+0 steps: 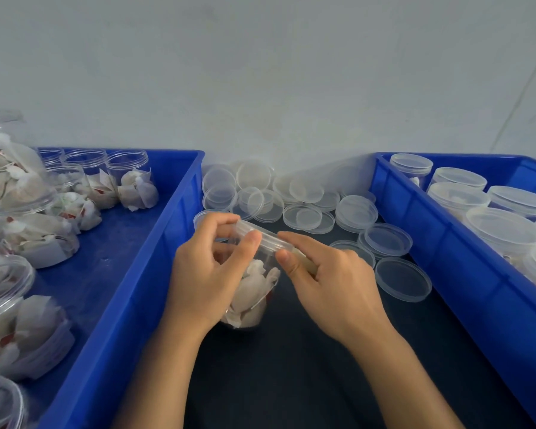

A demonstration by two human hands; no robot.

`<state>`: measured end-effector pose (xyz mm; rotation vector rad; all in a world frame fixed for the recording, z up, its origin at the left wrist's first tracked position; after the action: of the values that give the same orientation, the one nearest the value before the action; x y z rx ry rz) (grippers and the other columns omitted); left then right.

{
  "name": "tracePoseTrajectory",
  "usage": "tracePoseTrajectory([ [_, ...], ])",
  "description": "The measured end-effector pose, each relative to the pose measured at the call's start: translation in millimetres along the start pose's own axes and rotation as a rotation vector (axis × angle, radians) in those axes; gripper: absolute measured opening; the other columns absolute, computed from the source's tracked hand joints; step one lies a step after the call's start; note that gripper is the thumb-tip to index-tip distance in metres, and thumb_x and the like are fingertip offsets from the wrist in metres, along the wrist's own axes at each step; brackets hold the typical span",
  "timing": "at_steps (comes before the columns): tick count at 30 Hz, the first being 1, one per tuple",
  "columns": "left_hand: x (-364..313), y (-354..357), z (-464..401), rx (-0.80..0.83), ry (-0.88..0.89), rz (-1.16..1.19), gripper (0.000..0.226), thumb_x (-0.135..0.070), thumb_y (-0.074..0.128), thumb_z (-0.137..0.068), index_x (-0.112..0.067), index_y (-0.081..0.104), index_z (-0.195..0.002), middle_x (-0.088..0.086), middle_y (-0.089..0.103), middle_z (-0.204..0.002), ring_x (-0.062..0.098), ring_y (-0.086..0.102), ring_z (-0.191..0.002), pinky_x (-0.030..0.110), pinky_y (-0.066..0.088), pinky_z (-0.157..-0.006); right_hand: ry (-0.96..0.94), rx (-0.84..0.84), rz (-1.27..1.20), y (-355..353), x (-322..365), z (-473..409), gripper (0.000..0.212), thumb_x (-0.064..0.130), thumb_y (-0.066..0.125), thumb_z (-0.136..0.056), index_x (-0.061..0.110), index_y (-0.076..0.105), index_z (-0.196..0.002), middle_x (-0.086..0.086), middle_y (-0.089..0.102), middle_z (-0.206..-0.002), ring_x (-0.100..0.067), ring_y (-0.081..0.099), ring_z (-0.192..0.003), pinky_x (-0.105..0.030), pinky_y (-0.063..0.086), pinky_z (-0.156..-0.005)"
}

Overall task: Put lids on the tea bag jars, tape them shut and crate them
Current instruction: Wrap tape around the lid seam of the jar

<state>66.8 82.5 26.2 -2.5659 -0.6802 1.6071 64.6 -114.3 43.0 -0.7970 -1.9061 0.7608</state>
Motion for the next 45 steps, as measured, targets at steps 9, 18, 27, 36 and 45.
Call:
tracePoseTrajectory([
  [9, 5.4, 12.2, 1.4, 0.072, -0.062, -0.151, 0.082, -0.095, 0.046, -0.077, -0.047, 0.036, -0.142, -0.017, 0.063, -0.135, 0.003, 0.064, -0.116, 0.019, 0.051, -0.084, 0.007, 0.04, -0.081, 8.7, -0.5, 0.3, 0.042, 0.044, 0.038, -0.108, 0.049, 0.048, -0.149, 0.017, 0.051, -0.058, -0.009, 0.054, -0.069, -0.037, 0.045, -0.069],
  [18, 15.6, 7.4, -1.0, 0.068, -0.143, 0.068, 0.069, -0.083, 0.061, -0.08, -0.045, 0.051, -0.137, -0.016, 0.069, -0.13, 0.006, 0.066, -0.123, 0.043, 0.055, -0.104, 0.001, 0.058, -0.136, 0.6, -10.7, -3.0, 0.033, 0.044, 0.046, -0.109, 0.049, 0.055, -0.14, 0.017, 0.056, -0.061, -0.013, 0.053, -0.064, -0.029, 0.035, -0.065],
  [27, 10.5, 10.3, -1.0, 0.099, -0.172, 0.207, 0.065, -0.073, 0.065, -0.08, -0.033, 0.057, -0.131, -0.015, 0.073, -0.117, 0.004, 0.07, -0.112, 0.026, 0.054, -0.092, -0.011, 0.057, -0.098, 2.0, -11.4, -5.1, 0.034, 0.048, 0.043, -0.108, 0.051, 0.052, -0.14, 0.026, 0.056, -0.062, -0.01, 0.052, -0.064, -0.033, 0.04, -0.07],
  [36, 8.4, 6.7, -2.1, 0.156, -0.17, 0.226, 0.048, -0.058, 0.061, -0.09, -0.026, 0.062, -0.125, -0.025, 0.072, -0.11, -0.006, 0.069, -0.105, 0.005, 0.049, -0.079, -0.007, 0.038, -0.054, 0.2, -2.6, -1.1, 0.036, 0.059, 0.038, -0.101, 0.055, 0.053, -0.134, 0.023, 0.054, -0.057, -0.015, 0.06, -0.072, -0.041, 0.054, -0.079],
  [45, -3.4, -2.9, -0.9, 0.117, -0.132, -0.094, 0.06, -0.084, 0.054, -0.076, -0.043, 0.06, -0.119, -0.028, 0.062, -0.112, -0.013, 0.058, -0.108, 0.015, 0.045, -0.081, 0.002, -0.023, -0.019, 2.0, 6.2, 2.0, 0.039, 0.06, 0.035, -0.101, 0.051, 0.057, -0.132, 0.017, 0.059, -0.064, -0.013, 0.062, -0.076, -0.037, 0.052, -0.073],
])
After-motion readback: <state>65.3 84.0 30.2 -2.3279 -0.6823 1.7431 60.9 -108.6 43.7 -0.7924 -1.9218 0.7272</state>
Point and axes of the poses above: each hand's wrist, its own z-axis away from the middle knuckle, its own y-axis out of the palm, x = y × z, the point moved 1 cm from there along -z, towards the middle knuckle
